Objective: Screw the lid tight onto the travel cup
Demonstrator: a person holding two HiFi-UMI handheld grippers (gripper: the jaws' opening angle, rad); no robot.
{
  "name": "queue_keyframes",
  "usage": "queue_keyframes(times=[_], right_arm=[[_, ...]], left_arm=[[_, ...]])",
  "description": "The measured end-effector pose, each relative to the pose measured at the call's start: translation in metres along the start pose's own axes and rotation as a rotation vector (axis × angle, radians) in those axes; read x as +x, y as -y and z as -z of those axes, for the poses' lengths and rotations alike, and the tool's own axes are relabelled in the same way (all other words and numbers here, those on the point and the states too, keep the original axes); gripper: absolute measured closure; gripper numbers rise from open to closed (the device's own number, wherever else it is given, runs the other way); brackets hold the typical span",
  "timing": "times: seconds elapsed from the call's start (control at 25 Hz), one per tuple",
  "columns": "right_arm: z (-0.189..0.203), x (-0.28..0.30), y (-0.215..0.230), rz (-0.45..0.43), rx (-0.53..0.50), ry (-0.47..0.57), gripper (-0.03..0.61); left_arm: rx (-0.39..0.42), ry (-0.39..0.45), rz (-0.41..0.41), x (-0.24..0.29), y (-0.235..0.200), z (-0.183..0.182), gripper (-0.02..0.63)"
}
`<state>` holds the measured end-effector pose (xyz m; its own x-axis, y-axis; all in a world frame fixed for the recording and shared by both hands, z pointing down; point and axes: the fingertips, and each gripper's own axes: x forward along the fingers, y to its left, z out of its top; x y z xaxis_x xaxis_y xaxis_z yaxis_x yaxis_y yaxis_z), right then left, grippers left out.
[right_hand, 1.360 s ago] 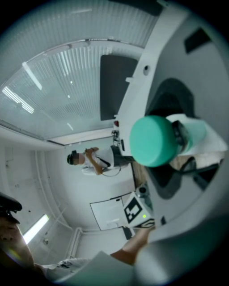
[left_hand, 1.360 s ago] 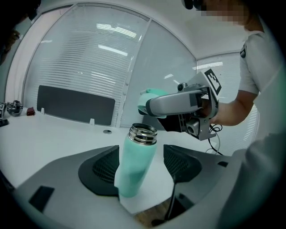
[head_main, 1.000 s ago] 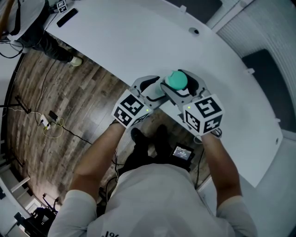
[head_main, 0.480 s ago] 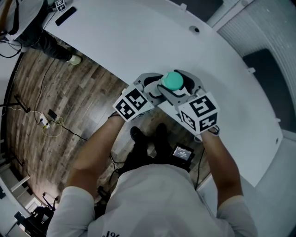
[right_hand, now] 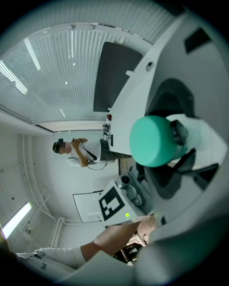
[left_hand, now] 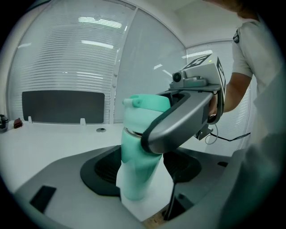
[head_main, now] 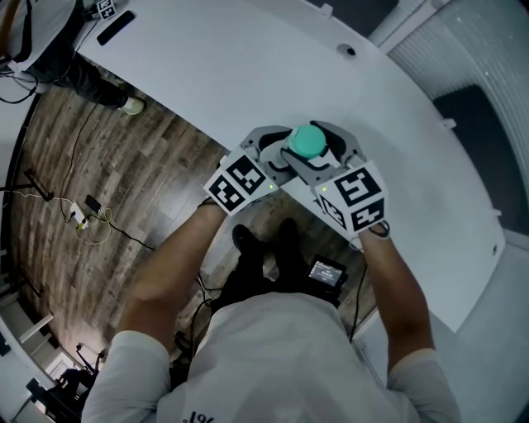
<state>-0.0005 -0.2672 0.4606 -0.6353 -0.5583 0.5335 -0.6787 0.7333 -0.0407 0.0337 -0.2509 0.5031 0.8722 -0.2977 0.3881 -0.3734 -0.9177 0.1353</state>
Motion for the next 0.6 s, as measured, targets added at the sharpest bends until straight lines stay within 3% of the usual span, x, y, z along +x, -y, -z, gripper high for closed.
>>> queue_keyframes(times=[0.28,0.6], right_arm=[[0.001,0.001,0.003,0.108,0.03,0.001,0.258],[0.004,-0.001,0.01,0.236,0.104,-0.001,0.258]], left_arm=[[-0.065,0.066,-0.129,0.0,-0.003,-0.001,0.299],[-0.127,0.08,-0.269,0.003,-0.005,-0.001,0.299]])
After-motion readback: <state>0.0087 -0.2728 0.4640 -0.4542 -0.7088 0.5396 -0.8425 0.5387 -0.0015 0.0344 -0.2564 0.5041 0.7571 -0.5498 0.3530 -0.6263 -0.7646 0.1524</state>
